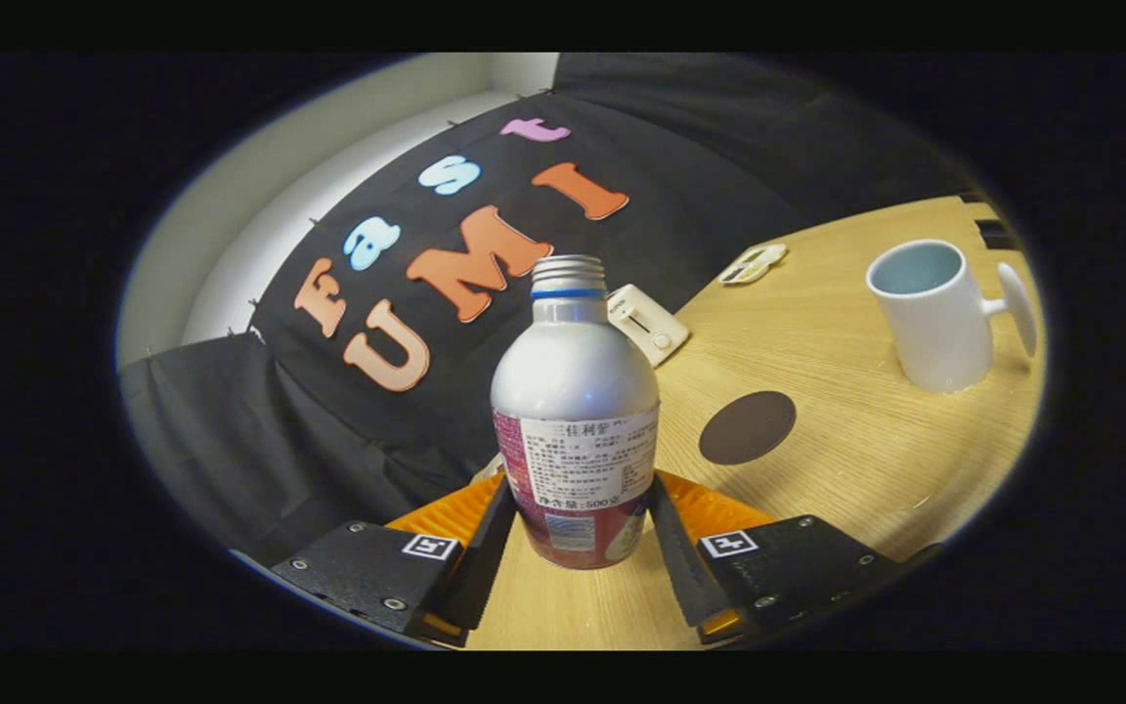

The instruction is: Take the bottle from table, then pour the juice into the cup, finally place the bottle on the coaster

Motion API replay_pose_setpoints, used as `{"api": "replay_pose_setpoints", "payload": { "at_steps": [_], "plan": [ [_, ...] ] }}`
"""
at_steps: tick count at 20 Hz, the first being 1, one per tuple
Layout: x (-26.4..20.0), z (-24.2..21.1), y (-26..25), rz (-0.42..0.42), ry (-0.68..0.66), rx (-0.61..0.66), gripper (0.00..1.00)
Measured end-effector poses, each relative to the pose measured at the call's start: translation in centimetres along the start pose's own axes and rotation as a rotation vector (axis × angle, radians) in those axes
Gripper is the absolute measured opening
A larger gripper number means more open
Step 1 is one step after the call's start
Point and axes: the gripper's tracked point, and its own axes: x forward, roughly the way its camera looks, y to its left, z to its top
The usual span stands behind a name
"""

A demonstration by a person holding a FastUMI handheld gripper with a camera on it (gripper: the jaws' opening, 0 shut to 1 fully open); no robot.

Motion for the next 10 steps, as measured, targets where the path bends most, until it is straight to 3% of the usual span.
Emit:
{"api": "replay_pose_setpoints", "payload": {
  "at_steps": [10],
  "plan": [
    [-0.4, 4.0, -2.9, -0.051, -0.110, 0.353, 0.75]
  ]
}}
